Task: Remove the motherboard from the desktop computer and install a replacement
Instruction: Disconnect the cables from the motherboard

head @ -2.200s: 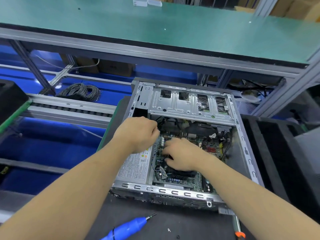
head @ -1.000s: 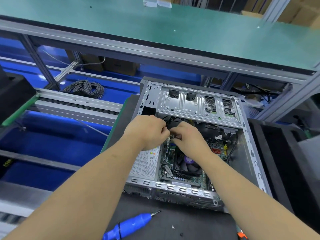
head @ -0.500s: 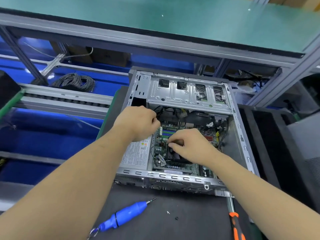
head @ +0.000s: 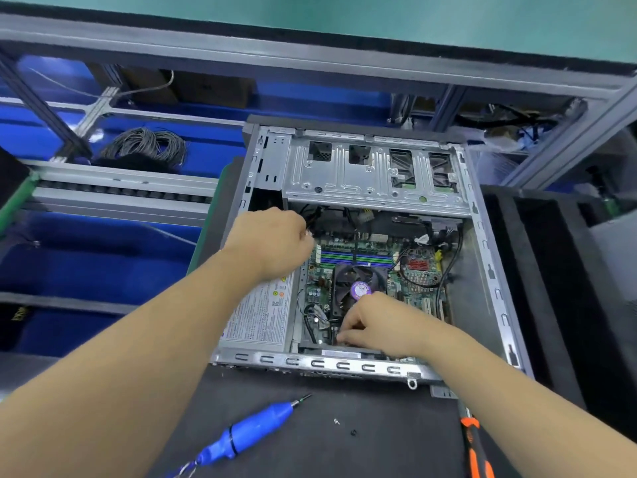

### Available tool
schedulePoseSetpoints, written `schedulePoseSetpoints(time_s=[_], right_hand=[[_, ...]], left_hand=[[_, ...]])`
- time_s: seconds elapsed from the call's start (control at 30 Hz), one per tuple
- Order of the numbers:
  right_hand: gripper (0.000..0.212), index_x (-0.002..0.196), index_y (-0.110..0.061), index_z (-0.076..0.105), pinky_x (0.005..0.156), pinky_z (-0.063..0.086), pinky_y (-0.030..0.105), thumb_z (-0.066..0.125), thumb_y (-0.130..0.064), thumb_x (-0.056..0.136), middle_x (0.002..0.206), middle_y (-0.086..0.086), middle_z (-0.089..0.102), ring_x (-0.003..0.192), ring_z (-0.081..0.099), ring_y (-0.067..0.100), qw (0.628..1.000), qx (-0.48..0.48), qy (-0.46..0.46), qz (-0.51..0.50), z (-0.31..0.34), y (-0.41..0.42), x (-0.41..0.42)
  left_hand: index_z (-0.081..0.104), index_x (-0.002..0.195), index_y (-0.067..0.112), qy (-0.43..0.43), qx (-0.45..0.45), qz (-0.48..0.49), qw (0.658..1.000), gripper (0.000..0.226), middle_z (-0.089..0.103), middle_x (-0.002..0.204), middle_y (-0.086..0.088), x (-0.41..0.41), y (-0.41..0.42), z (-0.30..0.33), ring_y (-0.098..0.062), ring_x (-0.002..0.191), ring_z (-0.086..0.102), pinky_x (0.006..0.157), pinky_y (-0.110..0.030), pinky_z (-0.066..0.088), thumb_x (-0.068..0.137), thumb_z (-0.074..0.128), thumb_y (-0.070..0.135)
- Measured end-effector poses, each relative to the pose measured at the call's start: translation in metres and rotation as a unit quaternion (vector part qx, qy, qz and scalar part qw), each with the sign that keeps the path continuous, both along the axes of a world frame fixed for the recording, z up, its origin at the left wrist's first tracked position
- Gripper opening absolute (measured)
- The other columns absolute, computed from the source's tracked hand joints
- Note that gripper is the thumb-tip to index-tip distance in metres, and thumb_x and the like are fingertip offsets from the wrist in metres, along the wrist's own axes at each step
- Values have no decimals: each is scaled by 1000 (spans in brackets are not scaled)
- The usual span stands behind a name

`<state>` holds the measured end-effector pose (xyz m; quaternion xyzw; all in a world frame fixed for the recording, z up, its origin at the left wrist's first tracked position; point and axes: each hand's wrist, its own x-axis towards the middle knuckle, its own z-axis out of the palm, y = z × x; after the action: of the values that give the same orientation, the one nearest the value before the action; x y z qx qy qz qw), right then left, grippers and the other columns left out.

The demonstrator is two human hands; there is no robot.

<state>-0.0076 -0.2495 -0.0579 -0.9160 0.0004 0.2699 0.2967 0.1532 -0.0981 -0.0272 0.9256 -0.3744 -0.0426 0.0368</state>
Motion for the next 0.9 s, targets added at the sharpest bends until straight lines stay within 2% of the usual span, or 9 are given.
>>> schedulePoseSetpoints(time_s=[0.07,0.13,0.2,0.27,0.4,0.53,0.7,0.8,0.9], right_hand=[[21,99,-22,76,60,50,29,59,-35,97,77,-1,72,59,59,13,1000,-1,3,-12,-1,-2,-3],[20,106,-25,74,58,48,22,58,-33,98,75,-9,68,64,62,9,1000,-2,-5,-16,0,-2,-5],[21,109,-26,73,64,51,24,57,-32,98,76,-11,68,68,64,8,1000,-11,-9,-11,2,-2,-5],[21,110,-26,72,75,56,34,55,-30,98,88,-8,72,78,66,14,999,-32,-18,16,4,-2,-4],[31,125,-36,64,83,56,37,54,-26,98,113,-7,71,98,65,21,993,-59,-13,104,13,0,1],[53,132,-33,60,73,57,39,48,0,92,113,7,69,92,65,32,955,-168,16,245,19,7,14],[30,117,-6,60,65,47,40,42,5,96,86,8,56,83,55,32,896,-251,87,356,24,32,32],[32,125,-6,55,69,46,41,37,1,100,109,13,62,85,48,30,888,-266,112,358,24,40,36],[41,141,-8,46,70,41,39,35,0,102,129,13,59,104,55,34,877,-296,148,348,21,49,36]], left_hand=[[54,70,17,40,-11,54,998,27,57,64,0,-5,-10,-2,-21,57,53,52,-25,33,90,42,32],[55,71,18,32,-32,89,995,28,57,63,0,-12,-13,-7,-21,56,54,51,-26,35,90,42,35],[53,68,19,15,-58,99,993,30,56,60,1,-15,-12,-9,-21,53,53,50,-27,37,90,41,36],[52,67,20,21,-66,102,992,31,56,58,2,-15,-11,-8,-20,52,54,49,-26,39,89,41,38],[54,67,23,39,-37,112,992,31,57,58,4,-13,-14,-7,-19,51,54,49,-25,37,87,40,41],[56,69,24,41,-21,120,992,30,58,58,4,-12,-15,-9,-18,51,53,49,-24,36,86,40,42],[56,68,24,37,-27,118,992,30,57,56,4,-13,-15,-11,-17,49,53,48,-23,37,86,40,42],[56,68,23,37,-29,118,992,31,57,56,4,-13,-14,-10,-17,48,53,48,-23,37,87,40,42],[57,69,23,40,-33,119,991,31,58,56,4,-13,-14,-9,-17,49,53,48,-23,37,86,40,42]])
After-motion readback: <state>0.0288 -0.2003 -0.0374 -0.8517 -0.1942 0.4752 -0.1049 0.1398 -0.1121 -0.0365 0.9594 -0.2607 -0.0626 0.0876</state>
